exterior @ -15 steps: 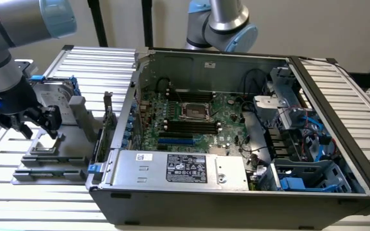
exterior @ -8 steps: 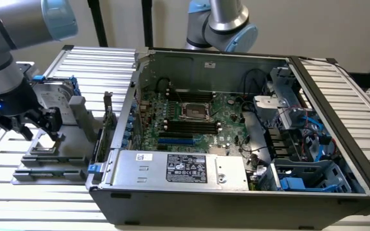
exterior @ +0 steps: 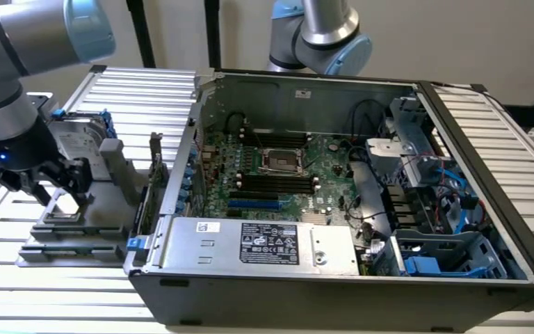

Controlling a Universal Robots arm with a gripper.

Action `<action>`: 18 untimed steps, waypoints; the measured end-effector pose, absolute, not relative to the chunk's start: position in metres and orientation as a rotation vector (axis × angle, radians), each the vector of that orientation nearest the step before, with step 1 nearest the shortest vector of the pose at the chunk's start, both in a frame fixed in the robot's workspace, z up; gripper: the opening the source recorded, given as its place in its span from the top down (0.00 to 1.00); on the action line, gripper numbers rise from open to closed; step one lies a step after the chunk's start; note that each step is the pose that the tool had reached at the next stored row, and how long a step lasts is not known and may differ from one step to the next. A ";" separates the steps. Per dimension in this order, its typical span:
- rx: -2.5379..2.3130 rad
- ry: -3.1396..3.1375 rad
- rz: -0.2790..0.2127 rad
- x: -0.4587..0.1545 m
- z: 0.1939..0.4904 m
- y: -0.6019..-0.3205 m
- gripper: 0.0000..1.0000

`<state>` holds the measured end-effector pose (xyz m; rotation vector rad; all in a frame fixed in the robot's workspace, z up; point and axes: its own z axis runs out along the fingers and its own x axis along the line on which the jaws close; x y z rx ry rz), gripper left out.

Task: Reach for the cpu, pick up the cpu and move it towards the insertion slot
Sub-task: 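Pick up the cpu and move it towards the insertion slot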

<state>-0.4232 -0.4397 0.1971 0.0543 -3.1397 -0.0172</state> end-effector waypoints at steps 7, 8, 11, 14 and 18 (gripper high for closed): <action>0.054 -3.140 -0.017 -0.423 0.192 -0.440 0.35; 0.053 -3.140 -0.017 -0.423 0.192 -0.440 0.35; 0.053 -3.140 -0.017 -0.423 0.191 -0.440 0.35; 0.050 -3.140 -0.017 -0.423 0.190 -0.440 0.35; 0.038 -3.140 -0.017 -0.423 0.189 -0.440 0.35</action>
